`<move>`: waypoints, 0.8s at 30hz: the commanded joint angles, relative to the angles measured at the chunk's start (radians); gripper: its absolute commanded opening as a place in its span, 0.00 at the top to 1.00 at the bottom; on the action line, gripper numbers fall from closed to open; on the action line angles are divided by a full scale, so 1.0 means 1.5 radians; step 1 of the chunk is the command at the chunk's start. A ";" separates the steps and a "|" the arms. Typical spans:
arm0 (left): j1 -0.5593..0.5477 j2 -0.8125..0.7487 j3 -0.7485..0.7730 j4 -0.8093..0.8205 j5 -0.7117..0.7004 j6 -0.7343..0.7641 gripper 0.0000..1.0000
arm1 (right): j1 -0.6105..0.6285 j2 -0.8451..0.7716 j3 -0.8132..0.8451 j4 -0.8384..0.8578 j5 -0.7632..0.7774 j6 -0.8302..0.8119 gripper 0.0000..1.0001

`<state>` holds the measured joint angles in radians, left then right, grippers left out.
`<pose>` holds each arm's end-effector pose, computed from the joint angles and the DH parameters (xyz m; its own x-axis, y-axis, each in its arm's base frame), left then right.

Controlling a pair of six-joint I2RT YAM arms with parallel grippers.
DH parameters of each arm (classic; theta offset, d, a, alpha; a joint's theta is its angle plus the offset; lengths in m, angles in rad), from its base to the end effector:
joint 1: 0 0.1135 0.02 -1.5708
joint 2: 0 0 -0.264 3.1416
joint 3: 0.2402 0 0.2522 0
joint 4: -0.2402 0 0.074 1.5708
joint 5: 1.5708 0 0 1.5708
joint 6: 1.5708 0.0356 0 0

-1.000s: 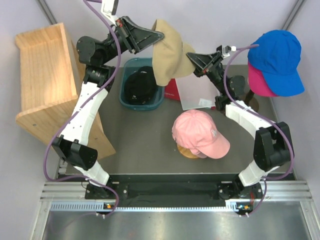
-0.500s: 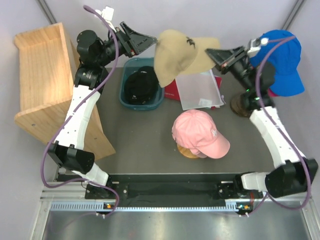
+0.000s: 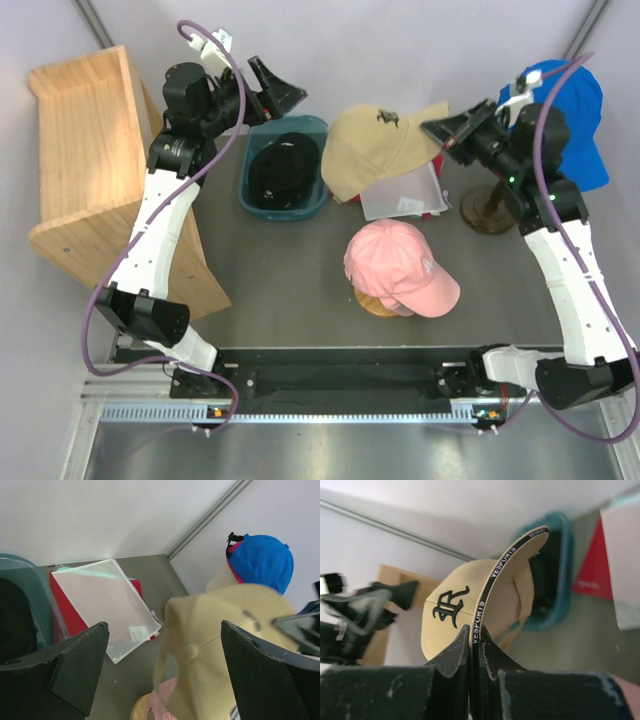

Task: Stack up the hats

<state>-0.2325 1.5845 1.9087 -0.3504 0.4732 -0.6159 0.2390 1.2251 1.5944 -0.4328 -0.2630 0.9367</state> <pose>0.3294 -0.0947 0.5096 -0.3954 -0.4348 -0.8091 0.5146 0.6248 -0.5872 0.2363 0.0671 0.4994 -0.4238 0.6974 -0.5780 -0.2351 0.5315 0.8138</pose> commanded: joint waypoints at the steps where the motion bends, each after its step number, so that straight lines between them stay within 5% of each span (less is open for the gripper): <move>1: 0.006 -0.002 0.030 -0.001 -0.019 0.031 0.03 | 0.013 -0.038 -0.122 0.033 -0.008 0.059 1.00; 11: 0.006 -0.004 0.012 0.005 -0.019 0.024 0.02 | 0.090 -0.112 -0.283 0.107 0.028 0.173 1.00; 24: 0.006 -0.031 -0.018 -0.004 -0.023 0.025 0.02 | 0.103 -0.309 -0.397 -0.066 0.115 0.216 1.00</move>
<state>-0.2325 1.5852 1.9030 -0.3683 0.4473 -0.5900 0.3817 0.8223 1.0260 -0.4816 -0.1402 1.2282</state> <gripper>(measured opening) 0.980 0.040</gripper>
